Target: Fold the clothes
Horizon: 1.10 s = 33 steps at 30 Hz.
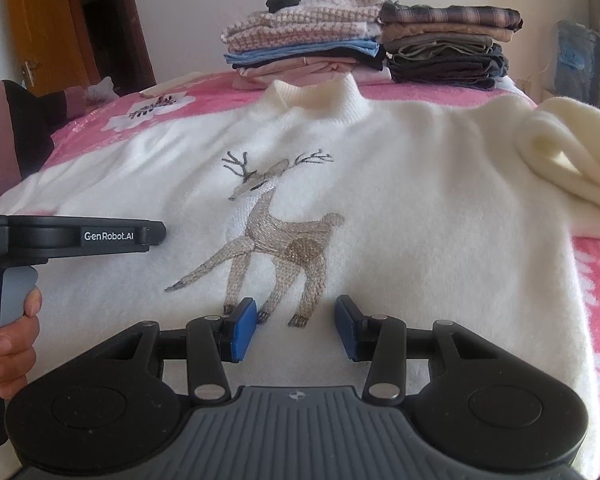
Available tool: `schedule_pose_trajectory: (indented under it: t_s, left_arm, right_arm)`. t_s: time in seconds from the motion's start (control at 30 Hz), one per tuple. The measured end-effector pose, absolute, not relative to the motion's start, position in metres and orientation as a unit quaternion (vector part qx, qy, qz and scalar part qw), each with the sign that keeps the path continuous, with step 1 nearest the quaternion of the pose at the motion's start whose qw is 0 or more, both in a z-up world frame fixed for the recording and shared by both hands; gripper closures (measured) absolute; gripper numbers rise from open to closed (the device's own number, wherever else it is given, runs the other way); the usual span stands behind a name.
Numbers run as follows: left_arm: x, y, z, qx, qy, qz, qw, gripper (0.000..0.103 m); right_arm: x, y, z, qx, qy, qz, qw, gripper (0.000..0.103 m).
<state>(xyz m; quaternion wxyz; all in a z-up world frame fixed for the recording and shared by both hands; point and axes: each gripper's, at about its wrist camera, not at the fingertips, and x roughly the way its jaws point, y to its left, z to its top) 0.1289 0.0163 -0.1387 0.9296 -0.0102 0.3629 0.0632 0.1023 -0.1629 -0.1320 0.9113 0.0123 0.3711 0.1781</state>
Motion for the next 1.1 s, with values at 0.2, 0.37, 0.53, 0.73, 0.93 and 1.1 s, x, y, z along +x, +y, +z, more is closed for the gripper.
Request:
schedule_pose_trajectory:
  t_s: [0.2, 0.37, 0.53, 0.73, 0.93, 1.1]
  left_arm:
    - [0.126, 0.014, -0.142, 0.003, 0.350, 0.061, 0.935, 0.041]
    - [0.124, 0.015, -0.144, 0.007, 0.343, 0.059, 0.937, 0.040]
    - [0.123, 0.014, -0.145, 0.013, 0.339, 0.057, 0.939, 0.039]
    - [0.136, 0.013, -0.130, 0.055, 0.376, 0.020, 0.925, 0.039]
    - [0.145, 0.005, -0.103, 0.087, 0.390, -0.051, 0.915, 0.033]
    - [0.147, -0.016, -0.094, 0.088, 0.372, -0.090, 0.920, 0.033]
  right_arm:
    - [0.101, -0.164, -0.133, 0.018, 0.365, 0.185, 0.912, 0.052]
    - [0.099, -0.161, -0.134, 0.012, 0.362, 0.190, 0.912, 0.047]
    - [0.102, -0.165, -0.128, 0.039, 0.374, 0.183, 0.908, 0.046]
    - [0.099, -0.193, -0.110, 0.109, 0.371, 0.157, 0.909, 0.046]
    - [0.084, -0.233, -0.101, 0.133, 0.342, 0.124, 0.922, 0.046]
    - [0.081, -0.270, -0.098, 0.139, 0.326, 0.084, 0.931, 0.046]
